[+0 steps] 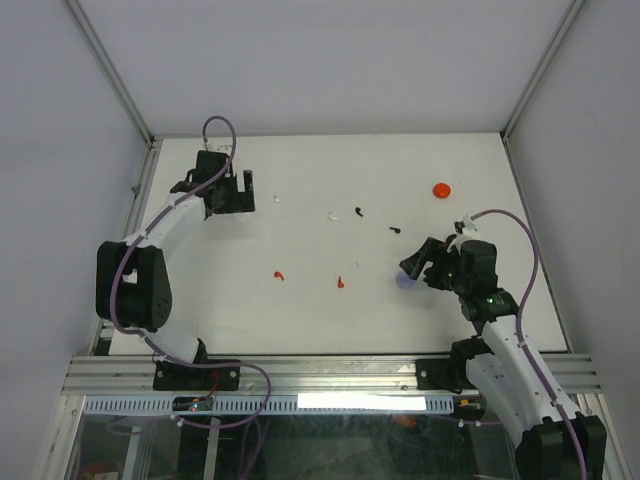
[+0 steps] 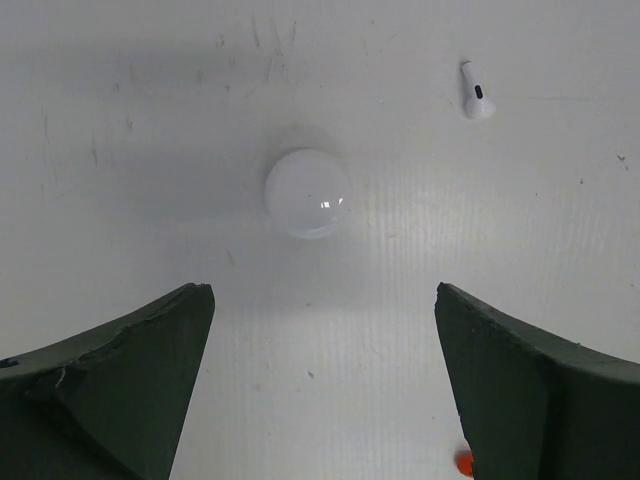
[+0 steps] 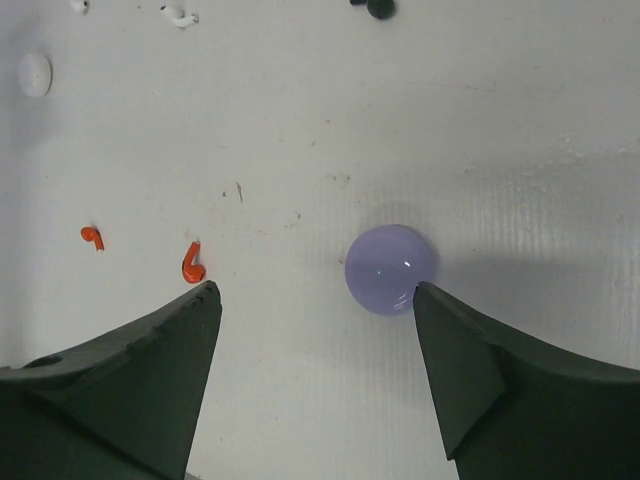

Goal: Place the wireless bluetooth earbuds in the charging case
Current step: Place the charging case at the center of the board, then pick up the charging case at the center of the board.

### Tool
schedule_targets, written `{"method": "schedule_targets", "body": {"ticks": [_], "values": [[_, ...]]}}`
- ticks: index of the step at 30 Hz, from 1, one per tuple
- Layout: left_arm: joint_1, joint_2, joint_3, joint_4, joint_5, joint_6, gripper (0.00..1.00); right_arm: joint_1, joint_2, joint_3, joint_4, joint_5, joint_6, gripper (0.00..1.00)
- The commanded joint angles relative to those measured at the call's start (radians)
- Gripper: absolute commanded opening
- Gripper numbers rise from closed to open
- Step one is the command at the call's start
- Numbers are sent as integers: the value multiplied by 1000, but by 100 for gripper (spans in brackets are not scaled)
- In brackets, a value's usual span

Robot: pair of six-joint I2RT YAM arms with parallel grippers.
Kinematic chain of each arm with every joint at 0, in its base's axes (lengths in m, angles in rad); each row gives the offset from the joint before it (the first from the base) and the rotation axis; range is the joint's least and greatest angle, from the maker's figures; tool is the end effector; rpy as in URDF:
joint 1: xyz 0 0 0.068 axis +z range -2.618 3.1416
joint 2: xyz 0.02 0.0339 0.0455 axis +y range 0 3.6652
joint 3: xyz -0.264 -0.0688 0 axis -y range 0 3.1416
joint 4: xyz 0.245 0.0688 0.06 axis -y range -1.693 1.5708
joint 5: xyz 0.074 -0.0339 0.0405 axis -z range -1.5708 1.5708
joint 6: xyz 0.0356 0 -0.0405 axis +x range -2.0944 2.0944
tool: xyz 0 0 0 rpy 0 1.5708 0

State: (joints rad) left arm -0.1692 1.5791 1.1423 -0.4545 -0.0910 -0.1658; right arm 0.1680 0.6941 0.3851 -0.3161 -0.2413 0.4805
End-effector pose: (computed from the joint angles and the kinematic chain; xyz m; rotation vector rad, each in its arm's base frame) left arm 0.3341 -0.0538 0.2431 -0.0354 2.4571 -0.0345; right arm 0.1531 0.0346 0.2015 0.2115 2.2360 0.6230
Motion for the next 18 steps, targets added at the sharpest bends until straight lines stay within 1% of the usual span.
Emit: {"method": "schedule_targets", "body": {"ticks": [1,4,9,14,18], "values": [[9,95,146,-53,9,152,97,-2,-52,30,46,-16,-49,81],[9,182,247,-135,7,239,96,-2,-58,18,61,-42,-54,81],[9,271,339,-218,13,359,95,-1,-40,22,69,-77,-56,82],[10,380,399,-273,32,411,88,-2,-26,30,69,-82,-70,81],[10,444,458,-298,77,410,78,-2,-19,32,65,-82,-71,81]]}}
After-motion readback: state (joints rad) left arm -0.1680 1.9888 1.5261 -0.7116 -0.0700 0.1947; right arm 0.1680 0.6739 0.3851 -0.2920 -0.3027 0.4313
